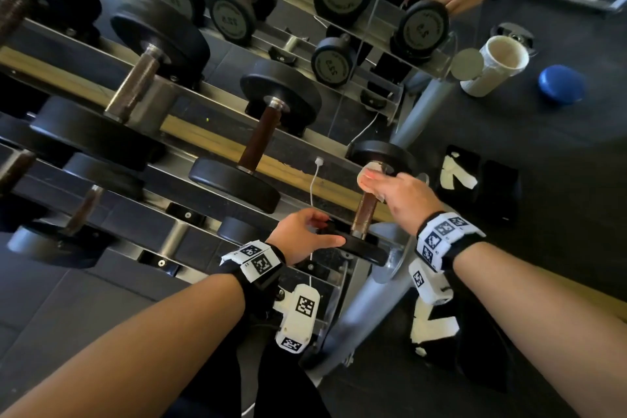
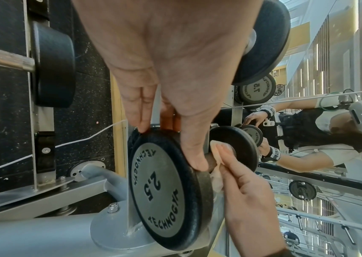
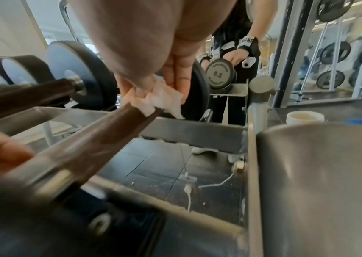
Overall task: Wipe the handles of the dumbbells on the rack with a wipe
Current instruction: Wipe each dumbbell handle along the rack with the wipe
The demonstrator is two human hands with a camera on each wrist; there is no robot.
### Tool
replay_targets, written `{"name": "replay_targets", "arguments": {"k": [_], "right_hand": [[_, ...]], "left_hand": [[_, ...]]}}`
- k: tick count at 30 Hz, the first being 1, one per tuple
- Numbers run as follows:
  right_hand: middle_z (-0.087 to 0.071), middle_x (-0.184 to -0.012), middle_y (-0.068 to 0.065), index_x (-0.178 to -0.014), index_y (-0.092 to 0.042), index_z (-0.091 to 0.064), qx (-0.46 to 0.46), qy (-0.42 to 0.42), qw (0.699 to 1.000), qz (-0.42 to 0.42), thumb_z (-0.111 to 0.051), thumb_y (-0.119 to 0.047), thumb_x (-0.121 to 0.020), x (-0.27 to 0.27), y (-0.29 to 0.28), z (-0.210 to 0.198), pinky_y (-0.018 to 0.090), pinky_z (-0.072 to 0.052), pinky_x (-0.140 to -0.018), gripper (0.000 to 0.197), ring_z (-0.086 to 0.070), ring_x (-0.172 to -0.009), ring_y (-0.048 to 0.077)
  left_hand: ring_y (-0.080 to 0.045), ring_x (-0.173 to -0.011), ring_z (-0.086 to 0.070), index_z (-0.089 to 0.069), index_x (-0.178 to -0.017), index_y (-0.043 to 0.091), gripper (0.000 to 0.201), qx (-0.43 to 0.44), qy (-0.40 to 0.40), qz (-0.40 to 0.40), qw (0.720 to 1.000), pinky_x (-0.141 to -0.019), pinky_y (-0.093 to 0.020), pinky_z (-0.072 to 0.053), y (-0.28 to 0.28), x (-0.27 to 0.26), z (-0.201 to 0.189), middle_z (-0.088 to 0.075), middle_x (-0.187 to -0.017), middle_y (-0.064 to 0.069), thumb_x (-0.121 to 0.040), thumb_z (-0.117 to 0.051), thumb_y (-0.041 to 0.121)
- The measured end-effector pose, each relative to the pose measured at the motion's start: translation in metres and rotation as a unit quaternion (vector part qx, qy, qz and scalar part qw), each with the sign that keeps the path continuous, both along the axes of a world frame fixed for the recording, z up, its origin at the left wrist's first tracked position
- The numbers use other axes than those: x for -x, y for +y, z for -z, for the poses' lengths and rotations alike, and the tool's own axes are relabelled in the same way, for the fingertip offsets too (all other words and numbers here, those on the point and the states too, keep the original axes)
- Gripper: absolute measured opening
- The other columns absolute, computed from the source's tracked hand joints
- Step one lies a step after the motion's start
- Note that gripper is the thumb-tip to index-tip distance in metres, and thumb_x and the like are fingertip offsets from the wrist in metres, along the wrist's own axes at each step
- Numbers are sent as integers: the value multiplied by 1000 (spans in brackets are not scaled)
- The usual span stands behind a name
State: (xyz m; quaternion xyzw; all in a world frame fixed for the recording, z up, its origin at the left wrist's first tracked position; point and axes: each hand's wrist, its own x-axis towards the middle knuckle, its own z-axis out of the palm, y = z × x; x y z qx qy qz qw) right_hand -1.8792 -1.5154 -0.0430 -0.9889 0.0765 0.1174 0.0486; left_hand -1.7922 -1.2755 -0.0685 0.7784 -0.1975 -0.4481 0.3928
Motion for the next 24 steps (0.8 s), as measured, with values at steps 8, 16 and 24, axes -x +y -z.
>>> {"name": "replay_targets", "arguments": {"k": [8,16,24], "right_hand": [[-64,-118,-13,-125,-52,-56,-118,22,987,-102,-39,-33,-101,24,17,4,26,-48,-82,36,-56,-90,3],[-56,-142,-8,-137,-30,-57,-146,-97,983,56,-50,-1,-94,4,-10,-3,28,-39,-111,52,-61,-119,16],[-66,-121,-15,-127,-55,-51,-244,-20,966,80,-36,-44,-100,56,34,-1,23,-49,-87,33,-57,-95,-5]], "left_hand": [[-6,-108,-59,-59,-125,25,56,3,2,2,1000,-88,-23,-41,1,3,-4,-64,-119,12,-77,-79,45],[-4,-104,-59,-60,-120,28,51,0,10,-6,1000,-89,-23,-42,0,2,-5,-63,-110,18,-76,-80,44],[-6,-100,-61,-59,-121,26,49,5,15,-5,1000,-90,-28,-49,0,3,-10,-64,-112,13,-78,-79,41]]}}
